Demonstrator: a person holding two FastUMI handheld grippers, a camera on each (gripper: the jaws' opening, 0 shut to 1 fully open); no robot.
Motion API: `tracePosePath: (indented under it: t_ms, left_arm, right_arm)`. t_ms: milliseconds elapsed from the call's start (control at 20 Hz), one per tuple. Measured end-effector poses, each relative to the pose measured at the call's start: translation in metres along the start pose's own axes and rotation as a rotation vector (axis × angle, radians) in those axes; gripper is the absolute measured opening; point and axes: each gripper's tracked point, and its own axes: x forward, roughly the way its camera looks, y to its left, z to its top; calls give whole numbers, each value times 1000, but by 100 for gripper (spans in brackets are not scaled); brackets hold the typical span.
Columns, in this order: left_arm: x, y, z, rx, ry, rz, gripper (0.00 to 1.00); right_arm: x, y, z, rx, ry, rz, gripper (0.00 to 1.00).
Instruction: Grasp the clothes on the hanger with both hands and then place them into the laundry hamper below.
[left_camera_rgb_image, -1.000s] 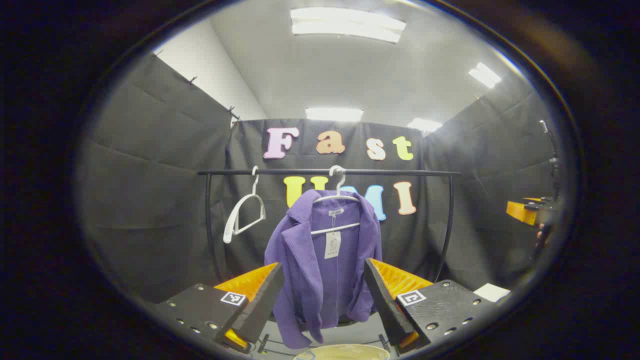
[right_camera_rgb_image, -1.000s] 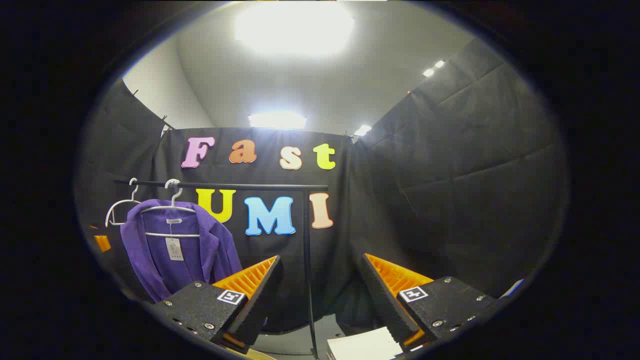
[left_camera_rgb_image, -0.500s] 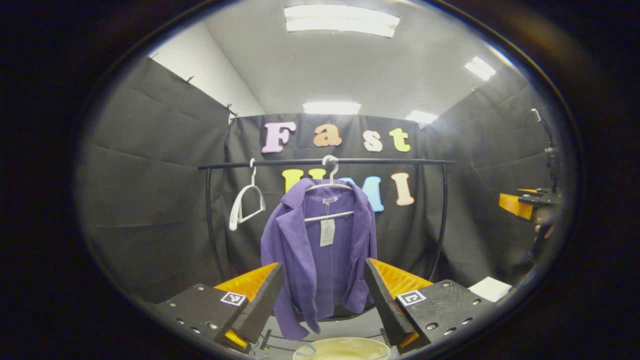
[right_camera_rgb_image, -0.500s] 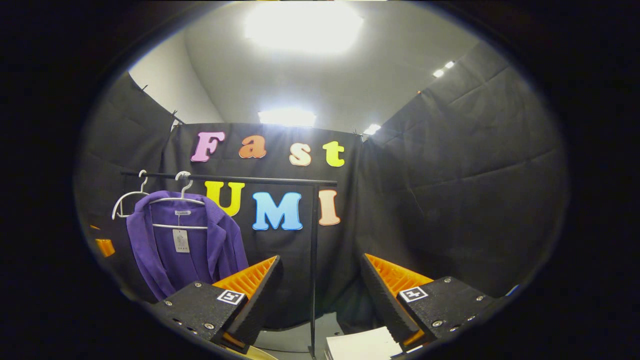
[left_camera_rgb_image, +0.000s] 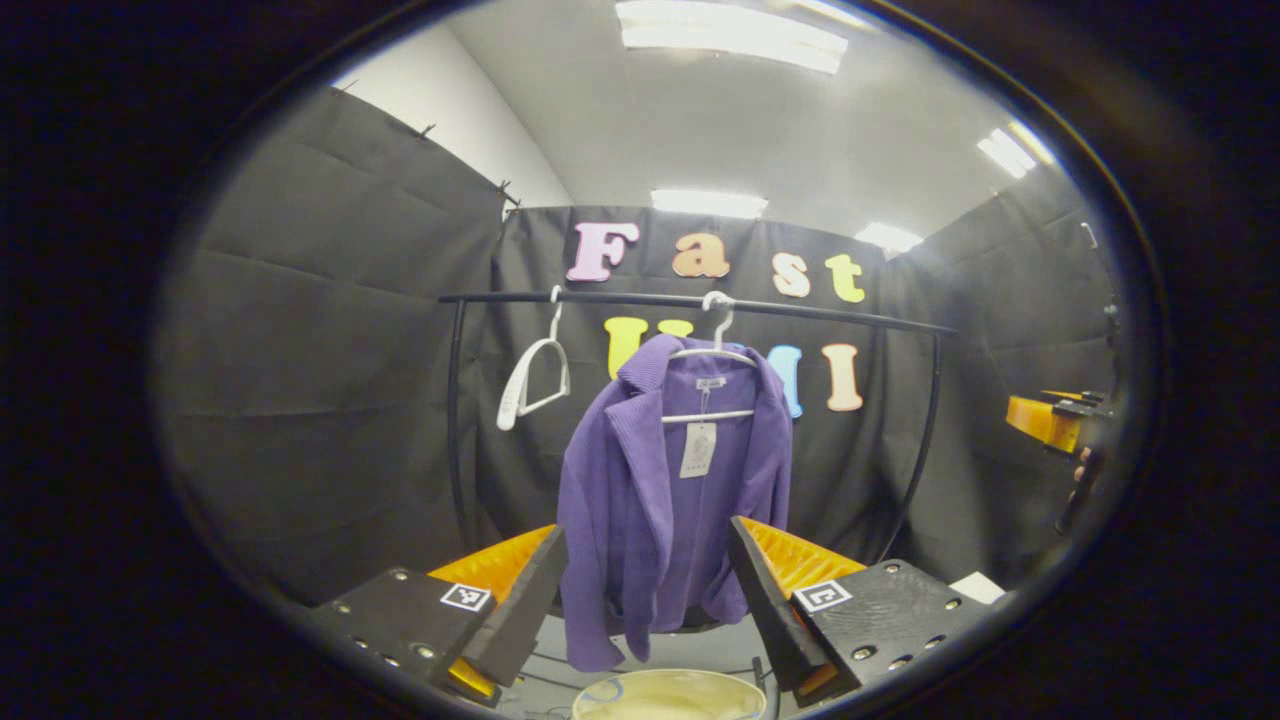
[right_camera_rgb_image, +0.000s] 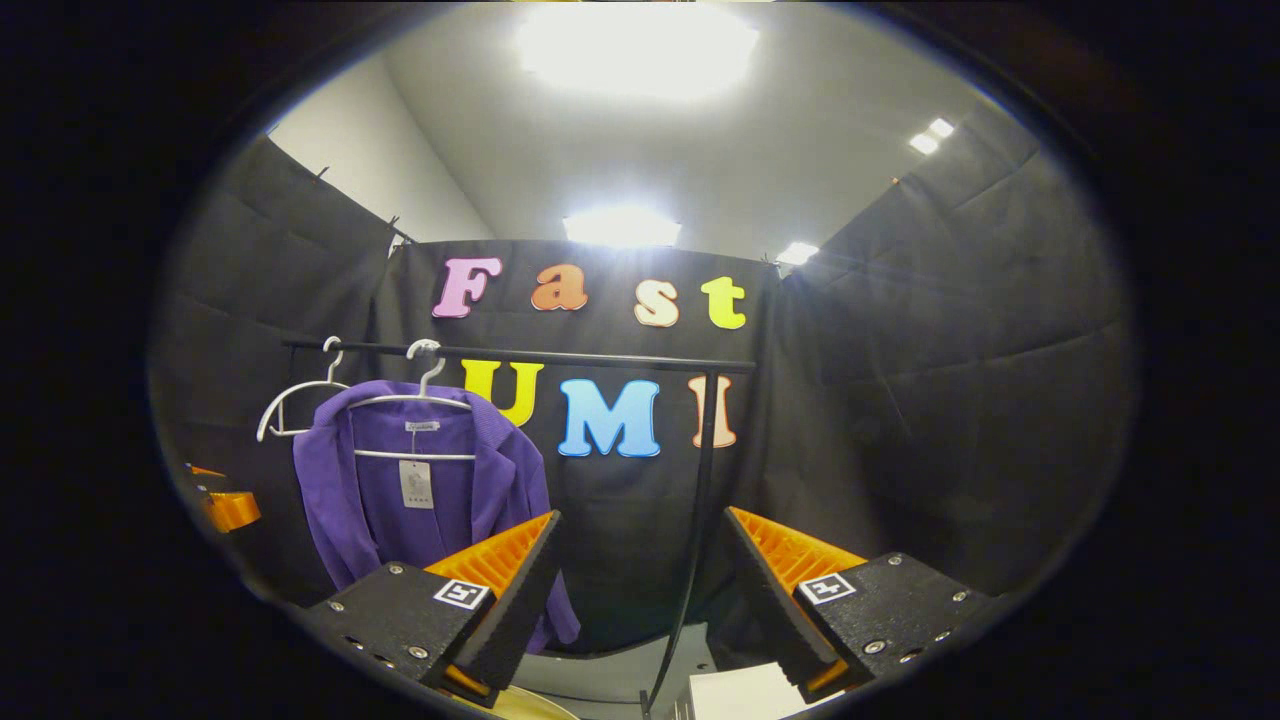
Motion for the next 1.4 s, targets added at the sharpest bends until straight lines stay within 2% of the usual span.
tracePosePath:
  t_ms: [150,300,400,600,650,750,800,900,1000,1150,1200,1250,1400]
  left_arm:
    - [11,13,13,6,4,25,93]
    - [28,14,23,-60,1,20,93]
    - [39,12,28,-116,-1,21,96]
    - [66,4,37,-196,2,17,96]
    - [74,3,40,-192,1,24,93]
    - [87,4,47,-156,-11,59,96]
    - [94,5,49,-140,-14,82,93]
    - [110,7,50,-132,-11,129,95]
    - [130,1,46,-147,-2,138,95]
    - [160,-8,34,-159,30,157,93]
    - [169,-11,33,-161,32,167,96]
    - [177,-13,29,-164,38,181,93]
    - [201,-18,17,-176,59,226,95]
  right_arm:
    - [23,33,15,7,-9,51,96]
    - [43,65,28,15,-11,111,96]
    - [59,84,31,23,-9,150,94]
    - [92,120,40,26,-20,216,96]
    - [100,128,41,30,-20,234,93]
    - [117,147,44,46,-23,279,96]
    - [126,156,45,57,-22,301,96]
    - [148,170,39,68,2,339,96]
    - [170,179,32,67,19,363,96]
    - [200,185,9,57,53,378,96]
    - [209,188,0,56,67,386,96]
    - [218,190,-9,52,81,393,96]
    - [244,193,-34,-9,89,393,96]
